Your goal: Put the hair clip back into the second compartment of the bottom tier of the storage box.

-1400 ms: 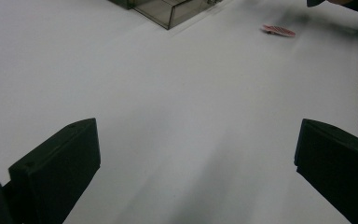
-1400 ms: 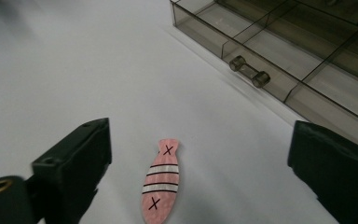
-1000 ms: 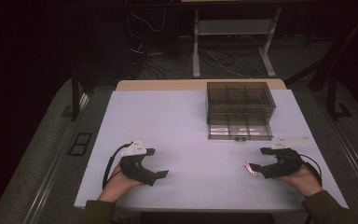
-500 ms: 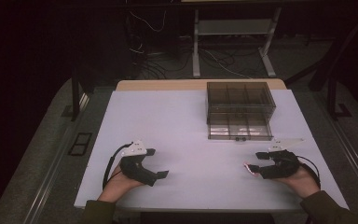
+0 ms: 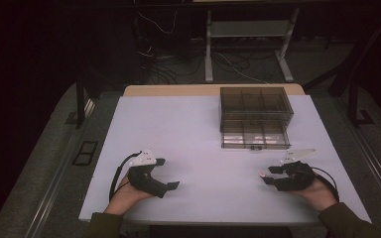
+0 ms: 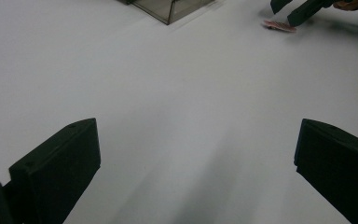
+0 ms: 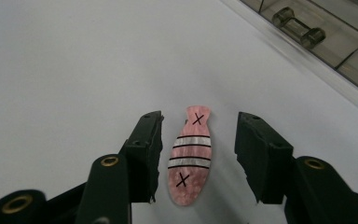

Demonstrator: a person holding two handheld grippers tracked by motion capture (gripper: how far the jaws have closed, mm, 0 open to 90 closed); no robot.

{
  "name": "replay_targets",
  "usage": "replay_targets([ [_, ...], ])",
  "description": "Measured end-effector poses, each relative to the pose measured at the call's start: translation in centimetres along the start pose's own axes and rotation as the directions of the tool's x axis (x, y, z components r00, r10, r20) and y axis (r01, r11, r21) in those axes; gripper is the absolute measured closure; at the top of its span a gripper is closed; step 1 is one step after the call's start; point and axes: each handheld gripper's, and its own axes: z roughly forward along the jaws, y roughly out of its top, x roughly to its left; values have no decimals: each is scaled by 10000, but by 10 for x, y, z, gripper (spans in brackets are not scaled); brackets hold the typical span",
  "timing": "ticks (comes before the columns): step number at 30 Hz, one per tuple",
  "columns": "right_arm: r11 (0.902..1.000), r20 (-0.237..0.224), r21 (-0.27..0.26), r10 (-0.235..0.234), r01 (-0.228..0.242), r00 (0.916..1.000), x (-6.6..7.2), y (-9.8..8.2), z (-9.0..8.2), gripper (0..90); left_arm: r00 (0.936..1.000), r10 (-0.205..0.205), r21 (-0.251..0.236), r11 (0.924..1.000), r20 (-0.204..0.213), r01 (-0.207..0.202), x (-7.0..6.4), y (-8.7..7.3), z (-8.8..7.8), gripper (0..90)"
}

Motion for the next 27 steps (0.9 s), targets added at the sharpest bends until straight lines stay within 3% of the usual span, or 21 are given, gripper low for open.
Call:
replay_targets([
  [9,9994,-39,340,-52,54,10000,1,-2,6,538,10000,-13,42,10000,-7,13,0,0,1,0],
  [27,9986,4,479,-231,231,9997,4,-2,7,589,10000,34,97,9999,8,-34,-1,0,1,0],
])
